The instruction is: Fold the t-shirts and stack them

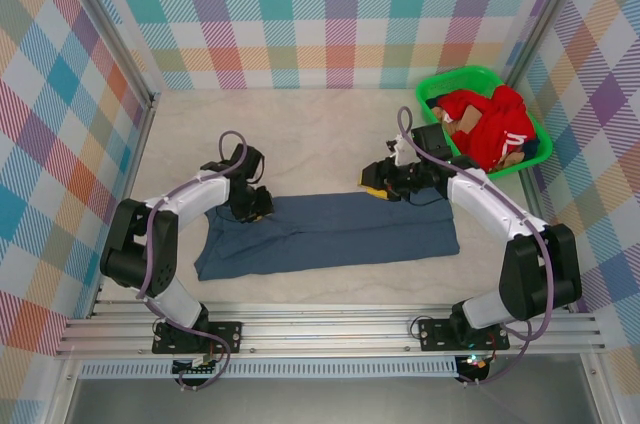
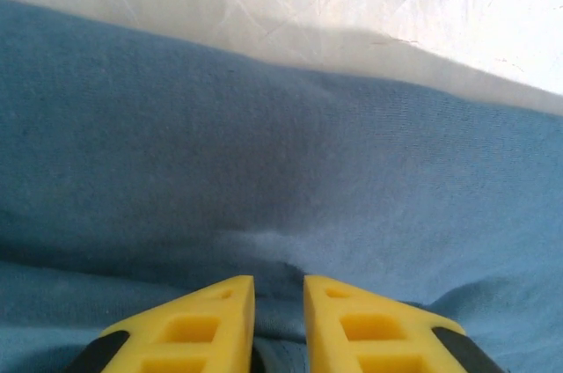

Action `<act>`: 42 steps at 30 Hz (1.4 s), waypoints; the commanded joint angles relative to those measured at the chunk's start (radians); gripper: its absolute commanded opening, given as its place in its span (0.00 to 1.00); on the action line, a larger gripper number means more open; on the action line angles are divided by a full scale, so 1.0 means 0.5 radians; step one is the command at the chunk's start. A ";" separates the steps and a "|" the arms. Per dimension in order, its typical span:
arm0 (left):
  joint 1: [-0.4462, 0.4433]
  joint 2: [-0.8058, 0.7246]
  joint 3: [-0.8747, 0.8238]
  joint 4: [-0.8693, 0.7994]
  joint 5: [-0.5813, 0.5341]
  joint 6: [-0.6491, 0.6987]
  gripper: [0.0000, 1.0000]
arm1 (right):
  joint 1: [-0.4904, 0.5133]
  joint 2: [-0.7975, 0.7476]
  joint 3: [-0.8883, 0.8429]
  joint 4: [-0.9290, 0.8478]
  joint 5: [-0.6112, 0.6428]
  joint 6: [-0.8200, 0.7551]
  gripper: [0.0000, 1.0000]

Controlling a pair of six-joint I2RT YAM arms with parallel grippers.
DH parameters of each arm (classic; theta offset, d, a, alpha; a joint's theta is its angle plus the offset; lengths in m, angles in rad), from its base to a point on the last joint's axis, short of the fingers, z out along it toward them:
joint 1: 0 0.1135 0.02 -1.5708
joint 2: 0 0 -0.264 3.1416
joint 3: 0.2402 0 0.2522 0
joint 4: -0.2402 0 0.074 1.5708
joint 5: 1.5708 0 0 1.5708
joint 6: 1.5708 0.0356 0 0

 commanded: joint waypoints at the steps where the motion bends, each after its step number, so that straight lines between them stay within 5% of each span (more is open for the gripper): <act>1: -0.039 -0.089 -0.010 -0.099 -0.017 0.027 0.12 | -0.007 0.025 0.028 -0.006 -0.002 -0.005 0.41; 8: -0.104 -0.250 -0.082 -0.163 -0.033 -0.062 0.02 | -0.007 0.069 0.044 -0.005 0.008 -0.007 0.40; 18: -0.267 -0.452 -0.294 -0.216 0.023 -0.325 0.02 | -0.007 0.076 0.035 -0.042 0.030 -0.027 0.39; 26: -0.425 -0.534 -0.467 -0.114 0.130 -0.565 0.22 | -0.007 0.087 0.031 -0.067 0.048 -0.038 0.39; 33: -0.420 -0.575 -0.305 -0.339 0.063 -0.473 0.27 | -0.007 0.091 0.047 -0.112 0.091 -0.049 0.37; 42: -0.331 -0.399 -0.301 -0.114 -0.003 -1.092 0.18 | -0.227 0.197 0.038 -0.504 0.617 -0.021 0.21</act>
